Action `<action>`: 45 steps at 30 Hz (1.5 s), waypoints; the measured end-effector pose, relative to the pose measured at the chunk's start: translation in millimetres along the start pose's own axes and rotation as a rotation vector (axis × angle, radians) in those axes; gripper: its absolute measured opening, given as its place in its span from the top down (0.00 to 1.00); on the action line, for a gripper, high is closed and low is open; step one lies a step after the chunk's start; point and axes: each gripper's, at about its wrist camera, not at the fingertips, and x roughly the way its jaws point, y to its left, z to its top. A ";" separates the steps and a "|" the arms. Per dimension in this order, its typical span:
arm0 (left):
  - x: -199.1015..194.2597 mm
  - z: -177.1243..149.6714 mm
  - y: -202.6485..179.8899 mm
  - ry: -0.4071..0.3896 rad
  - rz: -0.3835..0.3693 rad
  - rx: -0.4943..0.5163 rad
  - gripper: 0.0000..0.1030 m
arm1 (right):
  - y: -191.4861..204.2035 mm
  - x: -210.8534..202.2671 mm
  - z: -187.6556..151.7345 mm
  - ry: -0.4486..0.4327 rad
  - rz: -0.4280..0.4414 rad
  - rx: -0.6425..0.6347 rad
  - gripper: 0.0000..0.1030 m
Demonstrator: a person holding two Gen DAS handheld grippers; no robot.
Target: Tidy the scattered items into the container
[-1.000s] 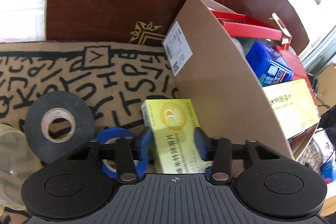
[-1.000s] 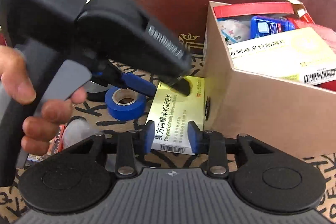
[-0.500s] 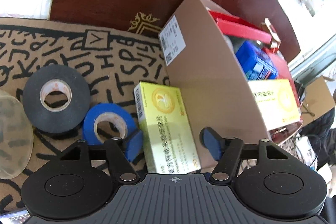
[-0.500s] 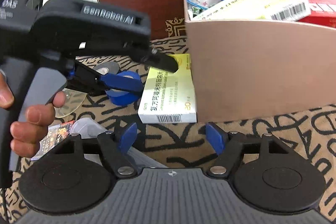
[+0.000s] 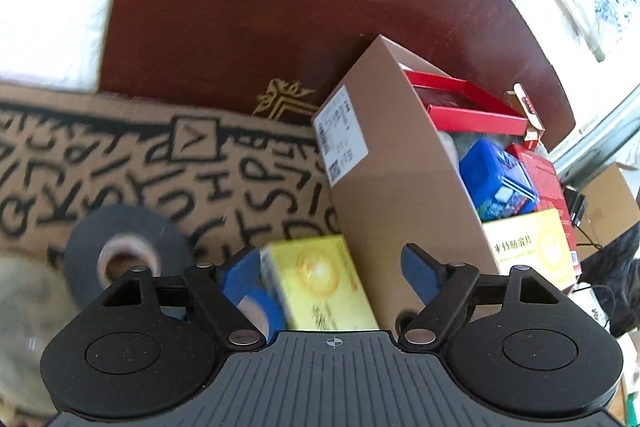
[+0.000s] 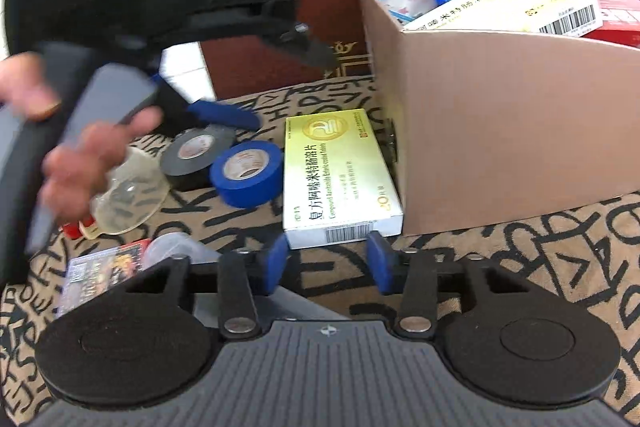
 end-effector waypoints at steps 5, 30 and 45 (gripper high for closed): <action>30.0 9.4 3.2 0.084 0.020 0.032 0.15 | -3.5 5.9 2.1 0.013 0.042 0.023 0.54; -10.0 -93.2 -56.2 0.255 -0.015 0.319 0.16 | -60.2 -55.2 -32.3 0.058 0.018 0.004 0.35; -7.5 -115.3 -87.9 0.256 0.036 0.395 0.31 | -59.9 -39.4 -18.0 0.083 0.071 -0.204 0.36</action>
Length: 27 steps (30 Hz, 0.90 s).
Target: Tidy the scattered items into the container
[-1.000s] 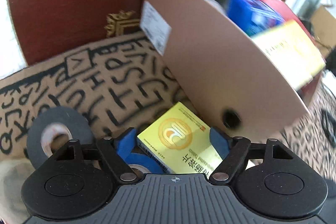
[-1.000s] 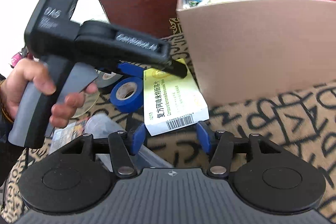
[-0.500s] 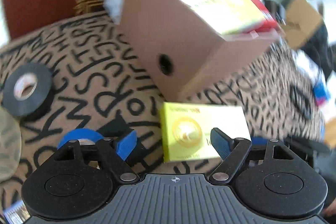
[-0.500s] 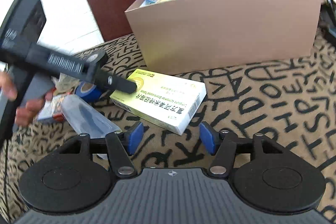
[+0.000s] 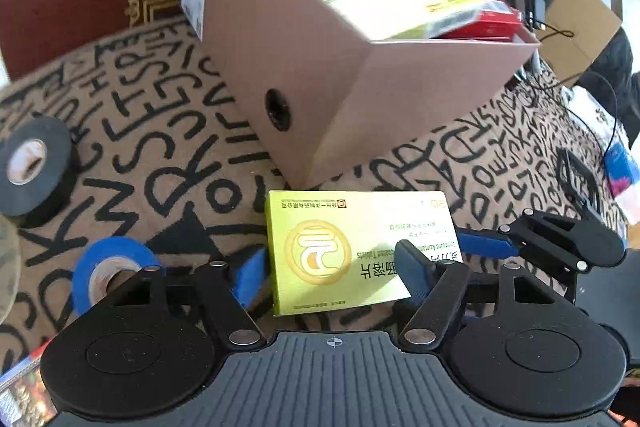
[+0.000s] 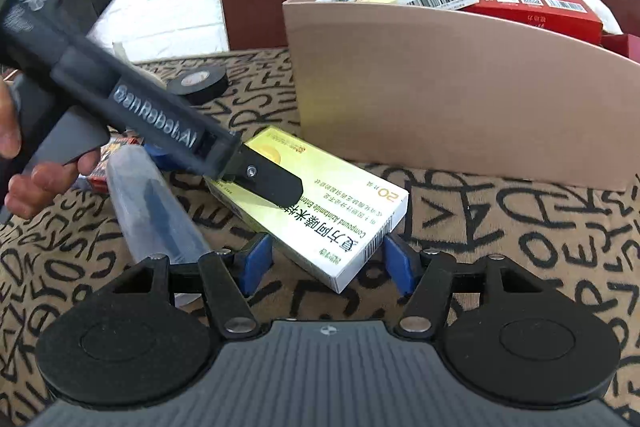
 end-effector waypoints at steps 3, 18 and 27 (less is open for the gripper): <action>-27.3 -3.7 -8.4 -0.057 -0.023 -0.033 0.29 | 1.1 -26.5 3.3 -0.041 0.010 0.006 0.36; -128.7 105.7 -15.0 -0.448 -0.025 -0.163 0.26 | -18.1 -75.6 155.7 -0.306 -0.002 -0.205 0.36; -81.2 185.4 36.9 -0.472 -0.010 -0.291 0.24 | -59.3 -5.5 230.6 -0.250 0.040 -0.191 0.35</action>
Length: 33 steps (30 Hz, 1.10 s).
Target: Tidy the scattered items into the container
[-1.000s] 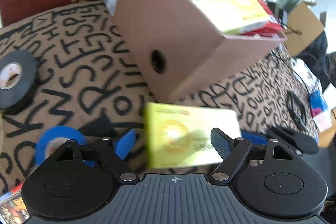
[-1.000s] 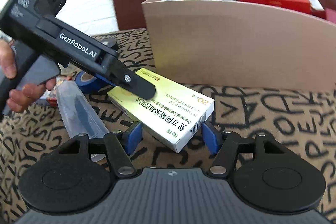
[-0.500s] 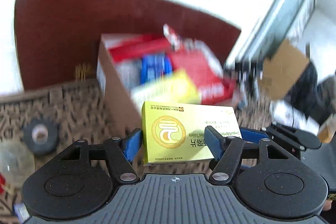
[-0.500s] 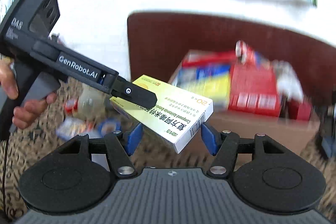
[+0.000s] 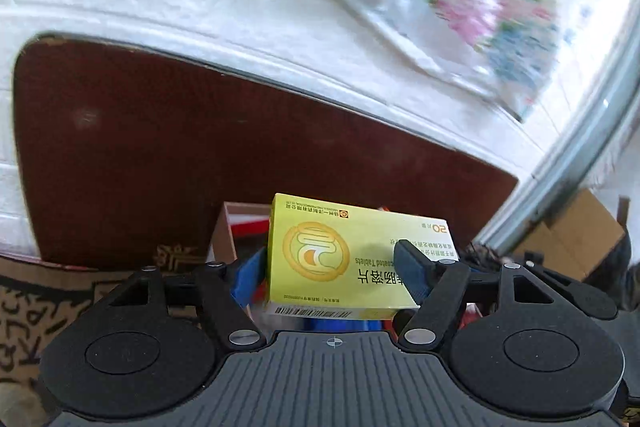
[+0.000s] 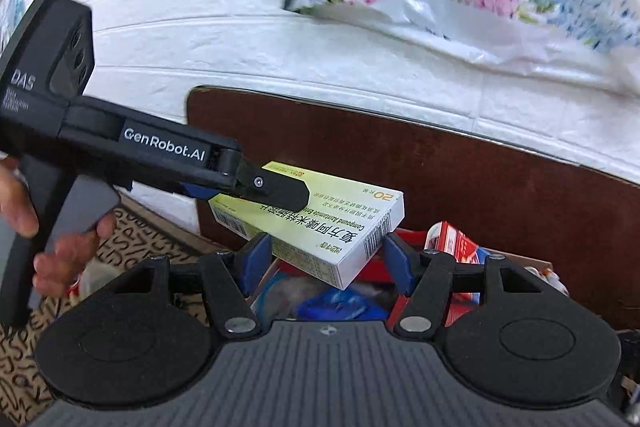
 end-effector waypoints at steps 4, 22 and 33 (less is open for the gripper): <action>36.7 11.8 18.2 0.023 -0.004 -0.044 0.24 | -13.9 30.0 6.2 0.034 -0.011 -0.014 0.35; 31.9 -9.6 33.1 0.086 -0.070 -0.095 0.06 | -6.1 22.3 2.5 0.023 -0.082 -0.049 0.09; -110.6 -99.6 -3.9 0.094 -0.136 0.088 0.00 | 100.3 -75.5 -35.1 -0.026 0.045 -0.121 0.01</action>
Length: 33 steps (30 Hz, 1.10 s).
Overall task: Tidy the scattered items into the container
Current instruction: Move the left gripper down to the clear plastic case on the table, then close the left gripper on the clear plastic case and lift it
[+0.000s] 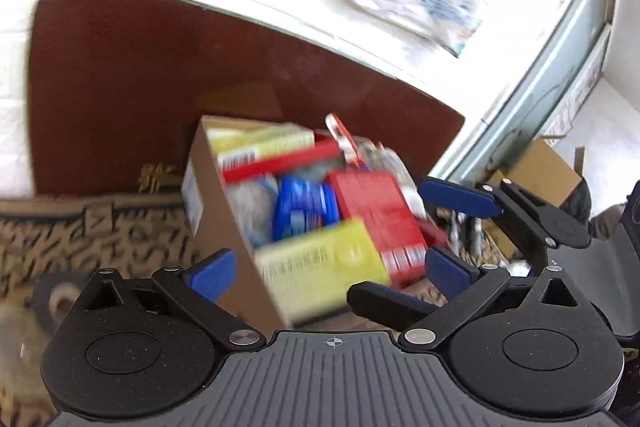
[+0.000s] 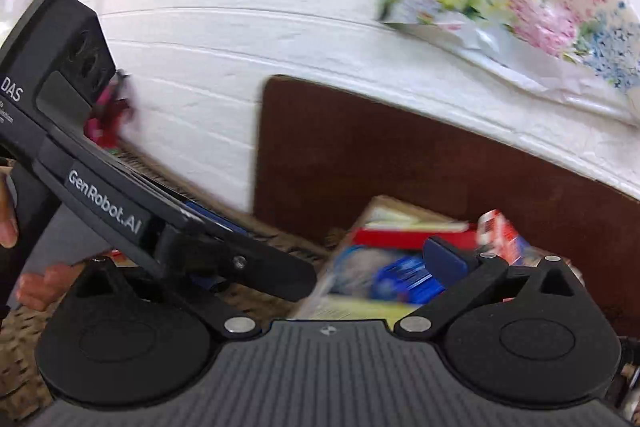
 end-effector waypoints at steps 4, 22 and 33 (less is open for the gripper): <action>-32.7 -51.3 11.6 0.005 0.009 -0.039 0.00 | 38.1 -14.8 -37.6 0.030 0.026 0.020 0.01; -11.7 -124.8 75.7 0.034 0.154 -0.027 0.00 | 97.1 1.1 -162.0 0.246 0.031 0.410 0.14; -2.7 -127.8 87.1 0.103 0.219 0.003 0.00 | 100.5 16.1 -162.7 0.255 0.047 0.405 0.26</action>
